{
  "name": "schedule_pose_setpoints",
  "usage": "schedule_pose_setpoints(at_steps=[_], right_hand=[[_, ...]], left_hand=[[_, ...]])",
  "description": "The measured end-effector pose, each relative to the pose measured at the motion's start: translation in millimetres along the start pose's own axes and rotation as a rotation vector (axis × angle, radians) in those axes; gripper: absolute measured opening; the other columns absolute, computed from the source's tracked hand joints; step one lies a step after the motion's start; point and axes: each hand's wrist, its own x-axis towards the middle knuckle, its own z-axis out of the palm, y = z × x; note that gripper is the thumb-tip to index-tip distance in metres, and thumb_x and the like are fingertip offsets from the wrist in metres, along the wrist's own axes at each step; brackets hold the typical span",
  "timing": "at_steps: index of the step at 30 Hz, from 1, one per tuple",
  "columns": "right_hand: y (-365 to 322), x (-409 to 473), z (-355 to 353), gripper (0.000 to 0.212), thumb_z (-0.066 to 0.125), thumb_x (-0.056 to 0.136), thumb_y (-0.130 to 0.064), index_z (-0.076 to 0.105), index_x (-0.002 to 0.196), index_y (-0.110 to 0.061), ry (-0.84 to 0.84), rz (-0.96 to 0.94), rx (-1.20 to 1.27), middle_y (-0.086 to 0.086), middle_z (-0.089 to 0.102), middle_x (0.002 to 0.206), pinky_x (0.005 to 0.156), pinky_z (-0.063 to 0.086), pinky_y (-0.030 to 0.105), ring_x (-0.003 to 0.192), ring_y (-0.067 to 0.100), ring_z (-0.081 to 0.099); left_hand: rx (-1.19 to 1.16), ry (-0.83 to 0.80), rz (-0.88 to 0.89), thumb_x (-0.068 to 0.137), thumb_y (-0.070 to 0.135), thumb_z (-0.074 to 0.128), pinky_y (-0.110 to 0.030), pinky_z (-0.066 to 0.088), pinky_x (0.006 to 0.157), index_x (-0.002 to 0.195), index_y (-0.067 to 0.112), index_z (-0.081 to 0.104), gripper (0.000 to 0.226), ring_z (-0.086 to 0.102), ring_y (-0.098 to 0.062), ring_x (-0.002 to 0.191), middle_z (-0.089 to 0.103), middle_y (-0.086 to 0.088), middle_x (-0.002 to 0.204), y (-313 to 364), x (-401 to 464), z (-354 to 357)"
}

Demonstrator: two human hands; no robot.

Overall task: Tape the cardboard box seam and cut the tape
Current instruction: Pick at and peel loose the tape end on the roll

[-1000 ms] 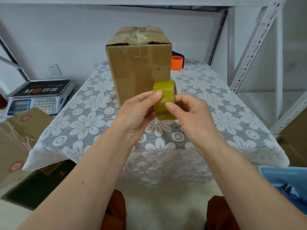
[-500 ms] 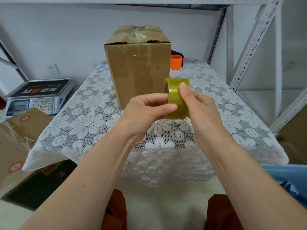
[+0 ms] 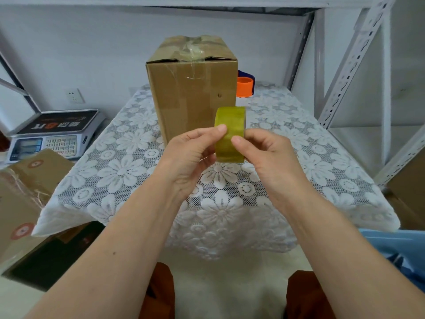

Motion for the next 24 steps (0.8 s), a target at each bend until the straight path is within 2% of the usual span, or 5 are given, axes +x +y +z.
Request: schedule_pose_setpoints(at_steps=[3, 11, 16, 19, 24], right_hand=[[0, -3, 3, 0.008, 0.067, 0.084, -0.013, 0.073, 0.084, -0.008, -0.076, -0.035, -0.133, 0.018, 0.072, 0.087, 0.083, 0.054, 0.042, 0.086, 0.031, 0.068], [-1, -3, 3, 0.035, 0.06, 0.089, -0.03, 0.056, 0.074, 0.001, -0.031, 0.036, -0.107, 0.008, 0.052, 0.069, 0.056, 0.039, 0.02, 0.065, 0.01, 0.046], [0, -1, 2, 0.048, 0.052, 0.093, -0.039, 0.063, 0.091, 0.008, 0.015, 0.046, -0.065, 0.027, 0.066, 0.09, 0.075, 0.05, 0.035, 0.076, 0.026, 0.062], [-1, 0, 1, 0.049, 0.05, 0.093, -0.043, 0.067, 0.091, 0.003, 0.044, 0.08, -0.09, 0.022, 0.07, 0.094, 0.087, 0.05, 0.048, 0.085, 0.031, 0.066], [-1, 0, 0, 0.028, 0.056, 0.091, -0.036, 0.06, 0.071, -0.017, 0.103, 0.052, -0.068, -0.005, 0.058, 0.069, 0.067, 0.045, 0.031, 0.067, 0.01, 0.053]], left_hand=[[0.01, 0.048, -0.012, 0.077, 0.025, 0.073, -0.021, 0.046, 0.059, 0.077, 0.013, 0.069, 0.013, 0.057, -0.008, 0.056, 0.066, 0.001, 0.065, 0, 1, -1], [-0.012, -0.085, 0.033, 0.083, 0.018, 0.067, -0.017, 0.05, 0.056, 0.085, 0.007, 0.073, 0.013, 0.062, -0.008, 0.059, 0.07, -0.001, 0.068, -1, -1, 1], [-0.022, -0.194, 0.056, 0.077, 0.012, 0.066, -0.021, 0.054, 0.061, 0.096, 0.0, 0.071, 0.023, 0.07, -0.013, 0.07, 0.075, -0.007, 0.079, 1, -5, 3], [0.004, -0.231, 0.071, 0.077, 0.004, 0.065, -0.021, 0.055, 0.065, 0.098, 0.001, 0.07, 0.022, 0.072, -0.014, 0.075, 0.076, -0.008, 0.083, 0, -8, 5], [0.125, -0.229, 0.124, 0.071, -0.011, 0.067, -0.023, 0.056, 0.071, 0.097, 0.0, 0.071, 0.029, 0.073, -0.021, 0.08, 0.075, -0.013, 0.088, -2, -10, 4]])
